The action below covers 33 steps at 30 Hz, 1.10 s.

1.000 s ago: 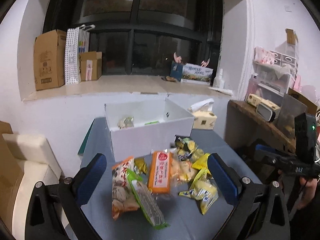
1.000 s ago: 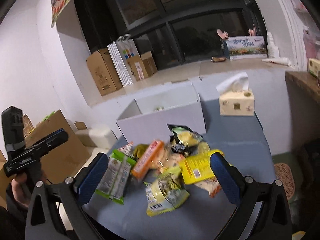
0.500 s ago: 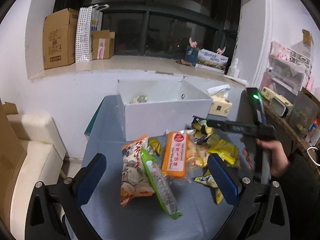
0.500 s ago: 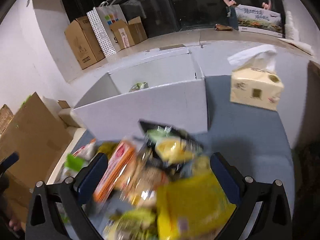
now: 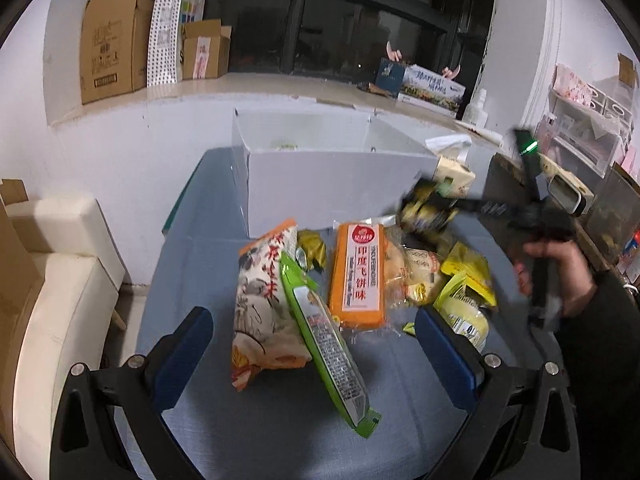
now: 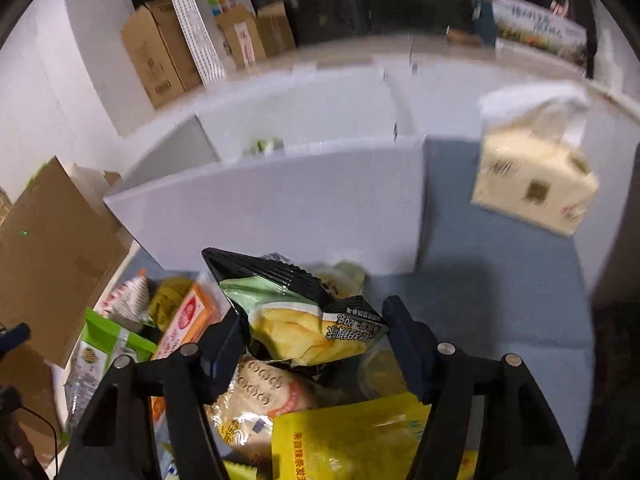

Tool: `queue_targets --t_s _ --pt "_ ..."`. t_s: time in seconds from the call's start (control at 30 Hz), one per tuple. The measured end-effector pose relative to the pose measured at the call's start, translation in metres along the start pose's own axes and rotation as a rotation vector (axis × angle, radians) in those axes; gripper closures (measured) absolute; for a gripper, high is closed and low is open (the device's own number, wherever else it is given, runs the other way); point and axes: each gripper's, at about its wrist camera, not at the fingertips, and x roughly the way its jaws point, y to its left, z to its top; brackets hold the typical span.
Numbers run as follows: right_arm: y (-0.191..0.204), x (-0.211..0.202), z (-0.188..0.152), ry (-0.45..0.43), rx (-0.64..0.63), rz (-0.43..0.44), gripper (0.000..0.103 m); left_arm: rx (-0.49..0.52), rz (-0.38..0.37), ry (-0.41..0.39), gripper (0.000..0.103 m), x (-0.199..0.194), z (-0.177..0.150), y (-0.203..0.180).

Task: Organize snacks
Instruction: 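Grasp green bar with left tool while right tool grasps chip bag, place both in box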

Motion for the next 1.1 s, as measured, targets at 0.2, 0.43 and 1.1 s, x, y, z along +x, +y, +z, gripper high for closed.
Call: queue_targets --t_s 0.2,0.43,1.1 --pt "-0.010 -0.076 0.010 -0.180 0.045 -0.038 0.032 0.003 0.014 0.050 0.000 0.016 -0.004 0.004" --pt "0.028 -0.143 -0.019 -0.295 0.009 0.058 0.032 -0.058 -0.001 0.176 0.001 0.051 -0.024 -0.005" --pt "0.054 -0.159 -0.073 -0.286 0.032 0.121 0.031 -0.012 -0.132 -0.007 0.089 -0.026 0.010 -0.020"
